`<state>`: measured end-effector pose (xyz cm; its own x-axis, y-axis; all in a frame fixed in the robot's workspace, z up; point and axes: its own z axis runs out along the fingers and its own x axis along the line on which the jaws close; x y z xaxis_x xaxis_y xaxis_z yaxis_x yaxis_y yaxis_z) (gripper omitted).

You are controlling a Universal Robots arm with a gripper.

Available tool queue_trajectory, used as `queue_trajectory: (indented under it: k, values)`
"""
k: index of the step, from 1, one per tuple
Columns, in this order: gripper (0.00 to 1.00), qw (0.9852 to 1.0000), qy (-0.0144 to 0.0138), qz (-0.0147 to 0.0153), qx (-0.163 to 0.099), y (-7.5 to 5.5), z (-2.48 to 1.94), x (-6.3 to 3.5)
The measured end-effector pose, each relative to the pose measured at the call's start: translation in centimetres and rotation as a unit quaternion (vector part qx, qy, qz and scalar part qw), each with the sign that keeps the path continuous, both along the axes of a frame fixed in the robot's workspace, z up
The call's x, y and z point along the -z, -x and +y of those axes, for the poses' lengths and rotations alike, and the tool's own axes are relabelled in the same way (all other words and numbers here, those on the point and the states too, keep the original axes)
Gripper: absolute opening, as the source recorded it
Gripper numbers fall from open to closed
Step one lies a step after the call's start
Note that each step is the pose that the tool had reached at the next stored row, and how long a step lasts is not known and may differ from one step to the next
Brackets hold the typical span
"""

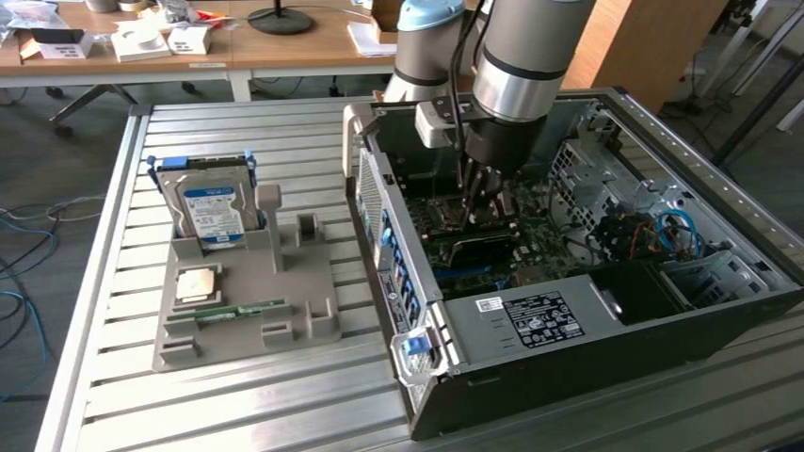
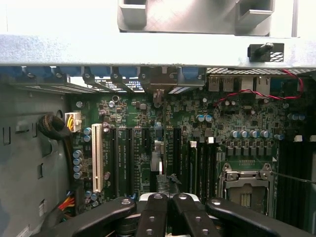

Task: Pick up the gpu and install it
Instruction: 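Press down on the gpu until it lock into place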

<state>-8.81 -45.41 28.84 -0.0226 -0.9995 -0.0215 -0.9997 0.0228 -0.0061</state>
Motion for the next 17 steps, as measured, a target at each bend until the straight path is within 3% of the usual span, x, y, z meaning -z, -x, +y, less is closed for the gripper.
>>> queue_trajectory:
  k: [17]
  values:
    - [0.11, 1.0, 0.0, 0.0, 0.0, 0.0, 0.0, 0.13]
